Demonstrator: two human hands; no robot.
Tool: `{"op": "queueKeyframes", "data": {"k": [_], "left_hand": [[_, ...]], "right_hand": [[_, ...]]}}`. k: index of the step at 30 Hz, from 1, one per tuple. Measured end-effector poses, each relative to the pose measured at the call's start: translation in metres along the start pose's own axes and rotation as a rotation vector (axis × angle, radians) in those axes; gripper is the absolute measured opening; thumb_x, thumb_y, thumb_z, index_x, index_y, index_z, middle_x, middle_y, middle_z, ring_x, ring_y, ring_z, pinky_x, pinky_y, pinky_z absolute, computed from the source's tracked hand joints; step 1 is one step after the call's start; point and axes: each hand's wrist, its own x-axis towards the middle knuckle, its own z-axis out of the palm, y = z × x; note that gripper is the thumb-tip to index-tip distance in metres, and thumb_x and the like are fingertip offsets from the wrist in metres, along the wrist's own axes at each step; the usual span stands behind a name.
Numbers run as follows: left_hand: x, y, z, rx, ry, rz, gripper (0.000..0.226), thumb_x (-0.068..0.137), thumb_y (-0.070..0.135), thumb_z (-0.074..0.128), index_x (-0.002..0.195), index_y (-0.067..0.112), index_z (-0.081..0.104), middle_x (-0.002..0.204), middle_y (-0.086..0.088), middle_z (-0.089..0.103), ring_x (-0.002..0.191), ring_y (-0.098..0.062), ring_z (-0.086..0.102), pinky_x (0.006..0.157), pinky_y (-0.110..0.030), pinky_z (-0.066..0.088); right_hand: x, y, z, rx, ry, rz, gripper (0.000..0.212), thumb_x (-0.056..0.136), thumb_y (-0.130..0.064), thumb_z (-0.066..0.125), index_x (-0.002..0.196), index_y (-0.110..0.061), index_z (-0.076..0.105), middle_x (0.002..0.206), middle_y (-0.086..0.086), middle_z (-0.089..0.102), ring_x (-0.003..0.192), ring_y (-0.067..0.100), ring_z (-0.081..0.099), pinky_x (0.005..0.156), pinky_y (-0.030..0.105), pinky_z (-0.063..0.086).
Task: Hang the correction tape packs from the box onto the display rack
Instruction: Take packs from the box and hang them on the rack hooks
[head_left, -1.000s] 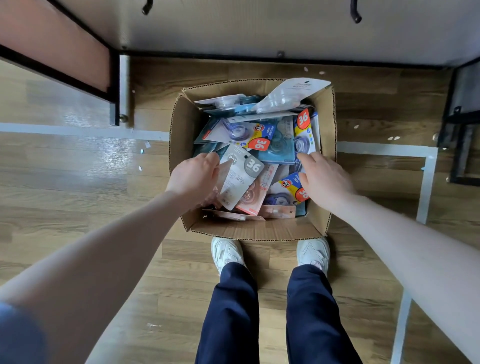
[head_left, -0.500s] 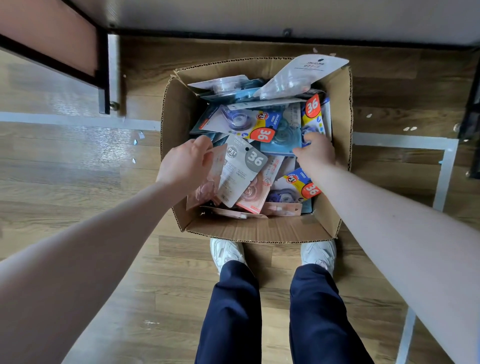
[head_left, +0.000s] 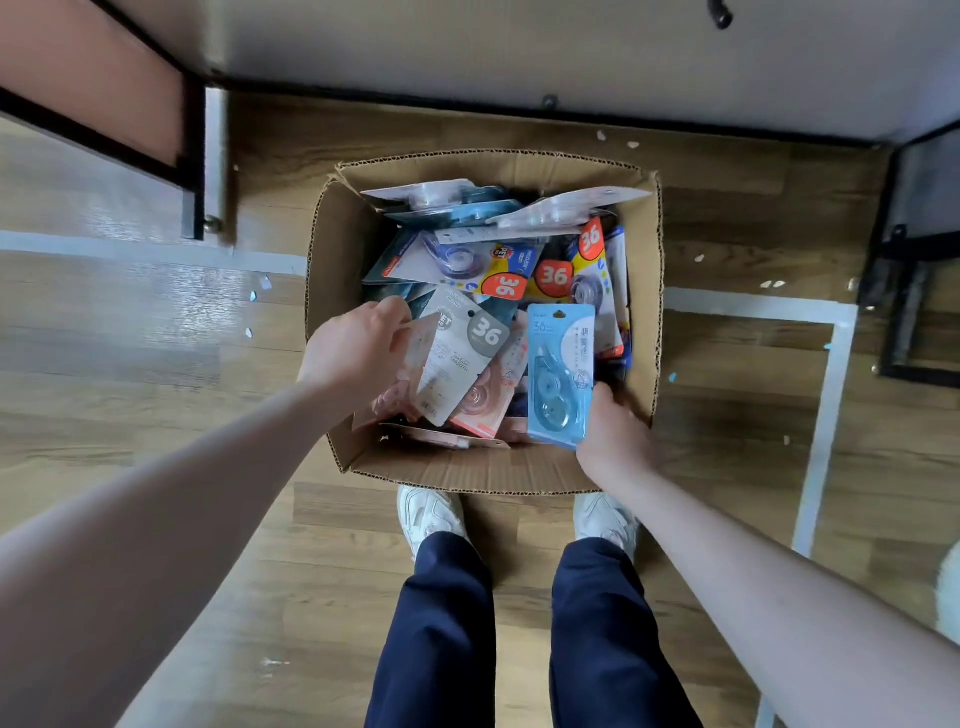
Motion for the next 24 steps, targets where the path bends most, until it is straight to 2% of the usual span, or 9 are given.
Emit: {"op": "queueKeyframes", "data": {"k": [4, 8, 10, 12, 14, 18, 21, 24], "left_hand": [[0.005, -0.006, 0.001, -0.010, 0.023, -0.010, 0.020, 0.096, 0.023, 0.042, 0.099, 0.007, 0.054, 0.093, -0.014, 0.061, 0.078, -0.037, 0.056, 0.062, -0.038, 0.043], [0.009, -0.011, 0.004, -0.024, 0.045, -0.013, 0.019, 0.096, 0.022, 0.043, 0.098, 0.006, 0.054, 0.093, -0.016, 0.062, 0.078, -0.038, 0.056, 0.062, -0.038, 0.043], [0.009, -0.014, 0.006, -0.042, 0.052, -0.014, 0.019, 0.096, 0.022, 0.043, 0.098, 0.007, 0.054, 0.094, -0.017, 0.062, 0.079, -0.039, 0.056, 0.062, -0.039, 0.043], [0.009, -0.016, 0.008, -0.051, 0.059, -0.021, 0.019, 0.095, 0.023, 0.044, 0.099, 0.007, 0.054, 0.095, -0.018, 0.063, 0.079, -0.039, 0.056, 0.062, -0.039, 0.044], [0.010, -0.018, 0.009, -0.057, 0.059, -0.023, 0.020, 0.095, 0.023, 0.044, 0.101, 0.007, 0.054, 0.096, -0.018, 0.062, 0.080, -0.039, 0.056, 0.063, -0.039, 0.044], [0.010, -0.019, 0.008, -0.059, 0.056, -0.012, 0.020, 0.095, 0.023, 0.044, 0.101, 0.007, 0.054, 0.095, -0.018, 0.062, 0.079, -0.038, 0.055, 0.061, -0.037, 0.042], [0.010, -0.020, 0.008, -0.054, 0.046, -0.009, 0.020, 0.095, 0.023, 0.043, 0.101, 0.008, 0.053, 0.096, -0.017, 0.063, 0.078, -0.037, 0.055, 0.060, -0.037, 0.043], [0.008, -0.019, 0.008, -0.054, 0.046, -0.011, 0.020, 0.096, 0.024, 0.043, 0.101, 0.008, 0.053, 0.098, -0.016, 0.064, 0.078, -0.037, 0.056, 0.059, -0.037, 0.044]], "right_hand": [[0.015, -0.018, -0.011, 0.016, 0.095, 0.110, 0.041, 0.088, -0.007, 0.056, 0.125, -0.005, 0.038, 0.124, 0.016, 0.051, 0.110, 0.034, 0.054, 0.071, 0.033, 0.040], [0.040, -0.034, -0.026, 0.037, 0.174, 0.117, 0.056, 0.089, -0.012, 0.059, 0.137, -0.004, 0.031, 0.135, 0.017, 0.041, 0.118, 0.033, 0.047, 0.083, 0.038, 0.045], [0.049, -0.039, -0.031, 0.036, 0.239, 0.138, 0.053, 0.090, -0.013, 0.057, 0.136, -0.006, 0.031, 0.135, 0.017, 0.041, 0.116, 0.034, 0.049, 0.076, 0.037, 0.043], [0.052, -0.042, -0.033, -0.050, 0.312, 0.080, 0.047, 0.093, -0.010, 0.053, 0.135, -0.010, 0.032, 0.127, 0.017, 0.047, 0.108, 0.035, 0.055, 0.066, 0.035, 0.037], [0.054, -0.042, -0.032, -0.130, 0.333, -0.055, 0.050, 0.093, -0.009, 0.052, 0.138, -0.015, 0.031, 0.121, 0.017, 0.048, 0.105, 0.035, 0.055, 0.065, 0.034, 0.036], [0.056, -0.046, -0.034, -0.281, 0.267, -0.223, 0.051, 0.089, -0.006, 0.056, 0.136, -0.013, 0.038, 0.125, 0.018, 0.043, 0.114, 0.034, 0.045, 0.081, 0.039, 0.042], [0.057, -0.047, -0.036, -0.360, 0.303, -0.272, 0.039, 0.086, -0.007, 0.059, 0.123, -0.008, 0.048, 0.125, 0.018, 0.042, 0.115, 0.034, 0.041, 0.093, 0.038, 0.037], [0.055, -0.045, -0.037, -0.438, 0.297, -0.341, 0.028, 0.087, -0.013, 0.060, 0.114, -0.010, 0.052, 0.120, 0.015, 0.049, 0.112, 0.033, 0.044, 0.090, 0.039, 0.036]]}}
